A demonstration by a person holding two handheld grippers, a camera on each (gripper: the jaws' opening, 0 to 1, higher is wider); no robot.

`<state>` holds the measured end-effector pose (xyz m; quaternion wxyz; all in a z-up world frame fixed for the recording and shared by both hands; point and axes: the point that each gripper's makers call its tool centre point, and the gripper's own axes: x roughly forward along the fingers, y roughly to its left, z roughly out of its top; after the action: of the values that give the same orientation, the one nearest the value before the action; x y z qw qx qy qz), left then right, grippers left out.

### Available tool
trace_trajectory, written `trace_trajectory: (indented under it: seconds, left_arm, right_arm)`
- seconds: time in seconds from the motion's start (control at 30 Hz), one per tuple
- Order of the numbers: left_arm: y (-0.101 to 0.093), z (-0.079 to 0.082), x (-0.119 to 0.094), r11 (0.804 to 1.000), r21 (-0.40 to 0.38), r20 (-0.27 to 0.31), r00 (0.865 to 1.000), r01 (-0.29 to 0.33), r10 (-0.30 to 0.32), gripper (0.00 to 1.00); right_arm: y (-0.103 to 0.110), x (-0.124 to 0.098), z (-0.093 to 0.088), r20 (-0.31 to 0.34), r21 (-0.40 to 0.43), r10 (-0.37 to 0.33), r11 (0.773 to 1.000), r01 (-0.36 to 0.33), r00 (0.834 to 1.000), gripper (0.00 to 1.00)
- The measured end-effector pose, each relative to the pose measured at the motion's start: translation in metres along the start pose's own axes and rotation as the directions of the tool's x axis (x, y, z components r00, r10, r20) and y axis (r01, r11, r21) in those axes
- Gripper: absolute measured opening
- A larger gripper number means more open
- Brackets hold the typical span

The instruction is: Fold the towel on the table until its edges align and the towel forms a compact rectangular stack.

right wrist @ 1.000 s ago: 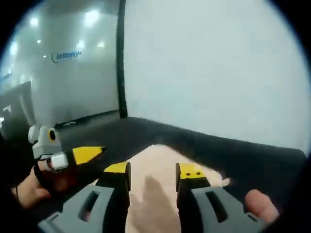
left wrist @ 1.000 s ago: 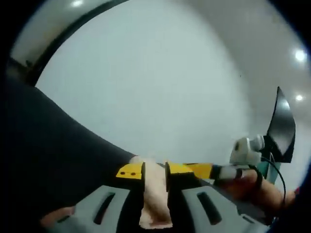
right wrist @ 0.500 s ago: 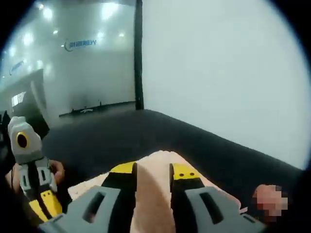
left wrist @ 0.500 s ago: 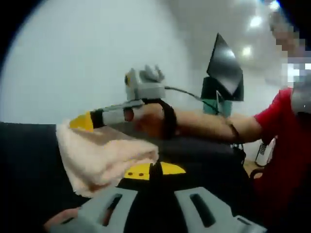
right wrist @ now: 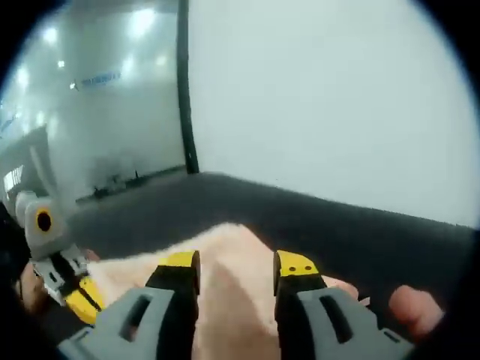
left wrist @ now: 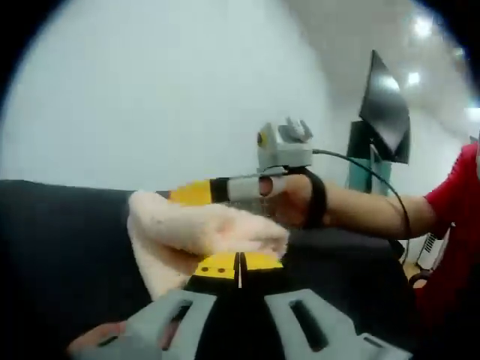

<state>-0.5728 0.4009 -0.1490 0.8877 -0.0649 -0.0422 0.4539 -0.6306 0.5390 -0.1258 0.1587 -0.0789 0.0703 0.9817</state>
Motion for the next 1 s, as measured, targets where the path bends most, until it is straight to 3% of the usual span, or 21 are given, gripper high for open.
trace_trajectory:
  seconds: [0.03,0.13,0.2,0.23,0.27,0.33,0.43,0.5,0.53,0.6,0.63,0.67,0.7,0.73,0.77,0.8,0.83,0.87,0.9,0.97,1.0]
  left_arm:
    - [-0.008,0.004,0.0,0.999,-0.015,0.017,0.999,0.036,-0.036,0.06]
    - [0.0,0.007,0.0,1.0,-0.007,0.029,1.0,0.008,-0.008,0.08]
    - [0.025,-0.007,-0.003,0.991,-0.049,-0.029,0.992,-0.121,0.12,0.07]
    - [0.033,-0.014,-0.005,0.986,-0.06,-0.064,0.987,-0.153,0.149,0.07]
    - [0.041,-0.015,-0.005,0.978,-0.08,-0.063,0.98,-0.192,0.187,0.07]
    - [0.06,-0.013,-0.006,0.974,-0.081,-0.045,0.977,-0.213,0.21,0.07]
    - [0.076,-0.006,-0.003,0.959,-0.024,-0.013,0.959,-0.282,0.282,0.06]
    - [0.078,-0.01,0.0,0.961,-0.025,-0.026,0.961,-0.275,0.275,0.06]
    - [0.075,-0.016,-0.002,0.968,-0.012,-0.053,0.967,-0.249,0.248,0.06]
    - [0.075,-0.015,-0.006,0.967,-0.024,-0.058,0.966,-0.255,0.253,0.06]
    - [0.066,-0.011,-0.008,0.976,-0.02,-0.034,0.976,-0.216,0.215,0.06]
    - [0.04,0.0,-0.011,0.994,-0.016,0.014,0.994,-0.107,0.107,0.06]
    - [0.019,0.01,-0.013,1.0,-0.003,0.051,0.999,-0.011,0.011,0.06]
    - [-0.004,0.029,-0.016,0.997,0.065,0.129,0.991,0.034,-0.042,0.06]
    - [-0.018,0.053,-0.02,0.992,0.1,0.24,0.965,0.08,-0.102,0.05]
    - [-0.031,0.071,-0.025,0.988,0.072,0.324,0.933,0.137,-0.153,0.06]
    - [-0.024,0.079,-0.026,0.991,0.037,0.362,0.923,0.127,-0.132,0.06]
    - [-0.013,0.081,-0.025,0.996,0.017,0.376,0.922,0.089,-0.088,0.07]
    - [0.008,0.077,-0.021,1.0,-0.012,0.361,0.933,-0.013,0.016,0.08]
    - [0.048,0.062,-0.012,0.978,-0.011,0.287,0.936,-0.208,0.203,0.09]
    - [0.056,0.055,-0.006,0.966,0.046,0.248,0.94,-0.255,0.236,0.1]
  right_arm:
    - [0.005,-0.012,0.0,0.004,-0.015,-0.005,1.0,0.005,1.0,0.34]
    - [0.016,-0.034,-0.008,-0.005,-0.096,0.011,0.995,-0.011,1.0,0.34]
    - [0.02,-0.034,-0.025,-0.062,-0.131,0.025,0.991,-0.033,0.998,0.34]
    - [0.024,-0.035,-0.029,-0.066,-0.137,0.02,0.99,-0.029,0.998,0.35]
    - [0.027,-0.035,-0.033,-0.068,-0.144,0.021,0.989,-0.031,0.997,0.35]
    - [0.027,-0.033,-0.045,-0.102,-0.18,0.013,0.983,-0.031,0.995,0.35]
    - [0.032,-0.024,-0.052,-0.115,-0.157,0.045,0.986,-0.063,0.992,0.36]
    - [0.03,-0.021,-0.06,-0.135,-0.158,0.033,0.986,-0.055,0.99,0.36]
    - [0.028,-0.02,-0.066,-0.145,-0.165,0.027,0.985,-0.051,0.989,0.36]
    - [0.026,-0.016,-0.073,-0.16,-0.176,0.043,0.982,-0.071,0.986,0.36]
    - [0.024,-0.018,-0.07,-0.159,-0.178,0.047,0.981,-0.076,0.986,0.36]
    - [0.021,-0.027,-0.066,-0.156,-0.166,0.052,0.983,-0.078,0.986,0.36]
    - [0.021,-0.036,-0.053,-0.107,-0.128,0.051,0.99,-0.064,0.993,0.36]
    - [0.014,-0.042,-0.039,-0.051,-0.087,0.047,0.995,-0.051,0.998,0.36]
    - [0.002,-0.045,-0.026,-0.014,-0.045,0.036,0.998,-0.036,0.999,0.35]
    - [-0.008,-0.051,-0.018,0.009,-0.029,0.014,0.999,-0.014,1.0,0.35]
    - [-0.004,-0.069,-0.021,0.012,-0.047,-0.008,0.999,0.009,1.0,0.34]
    - [-0.009,-0.074,-0.021,0.009,-0.074,-0.018,0.997,0.019,1.0,0.34]
    - [-0.011,-0.074,-0.024,-0.001,-0.098,-0.013,0.995,0.013,1.0,0.34]
    - [-0.004,-0.073,-0.045,-0.061,-0.106,0.014,0.994,-0.021,0.998,0.35]
    - [0.002,-0.071,-0.057,-0.088,-0.111,0.032,0.993,-0.042,0.996,0.35]
